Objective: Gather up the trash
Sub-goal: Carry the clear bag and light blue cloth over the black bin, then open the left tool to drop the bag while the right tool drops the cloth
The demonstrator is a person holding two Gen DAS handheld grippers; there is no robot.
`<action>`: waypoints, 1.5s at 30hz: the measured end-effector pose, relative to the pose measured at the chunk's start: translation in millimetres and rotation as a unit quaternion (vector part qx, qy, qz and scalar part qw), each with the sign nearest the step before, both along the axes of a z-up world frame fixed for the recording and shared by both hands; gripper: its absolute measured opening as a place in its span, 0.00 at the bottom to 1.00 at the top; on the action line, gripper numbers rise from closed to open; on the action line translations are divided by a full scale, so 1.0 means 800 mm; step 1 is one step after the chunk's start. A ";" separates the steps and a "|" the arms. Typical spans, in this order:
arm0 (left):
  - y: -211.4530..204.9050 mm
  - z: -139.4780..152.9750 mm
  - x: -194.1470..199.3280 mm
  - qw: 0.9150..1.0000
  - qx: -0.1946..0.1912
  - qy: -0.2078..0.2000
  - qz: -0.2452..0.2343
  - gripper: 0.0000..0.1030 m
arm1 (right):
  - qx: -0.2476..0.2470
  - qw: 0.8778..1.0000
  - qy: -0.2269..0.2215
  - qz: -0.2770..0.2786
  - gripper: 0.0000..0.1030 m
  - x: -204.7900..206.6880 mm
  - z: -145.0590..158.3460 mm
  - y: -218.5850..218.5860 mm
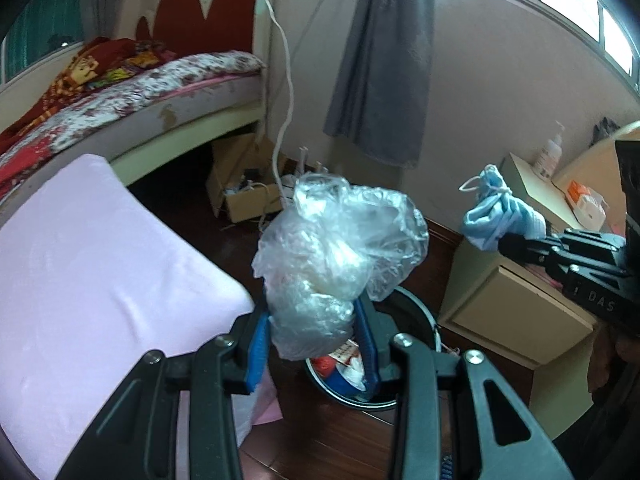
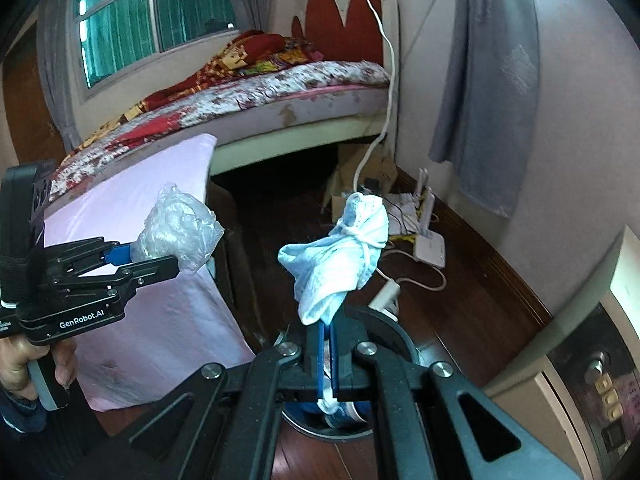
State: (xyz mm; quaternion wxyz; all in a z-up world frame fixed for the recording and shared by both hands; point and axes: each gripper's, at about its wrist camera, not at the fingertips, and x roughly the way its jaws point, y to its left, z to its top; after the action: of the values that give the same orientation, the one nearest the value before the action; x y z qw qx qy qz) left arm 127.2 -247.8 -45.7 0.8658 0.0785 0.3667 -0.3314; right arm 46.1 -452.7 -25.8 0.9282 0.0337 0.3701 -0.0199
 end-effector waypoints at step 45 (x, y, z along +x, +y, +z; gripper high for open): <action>-0.106 -0.198 0.020 0.975 0.080 0.196 -0.072 0.38 | -0.025 0.977 0.208 0.039 0.03 0.022 -0.236 -0.034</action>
State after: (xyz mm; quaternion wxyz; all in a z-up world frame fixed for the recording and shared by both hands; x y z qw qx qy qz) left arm 143.6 -332.6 -204.3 0.7417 0.1073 0.5483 -0.3710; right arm 63.9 -479.7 -215.0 0.8317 -0.0086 0.5551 0.0005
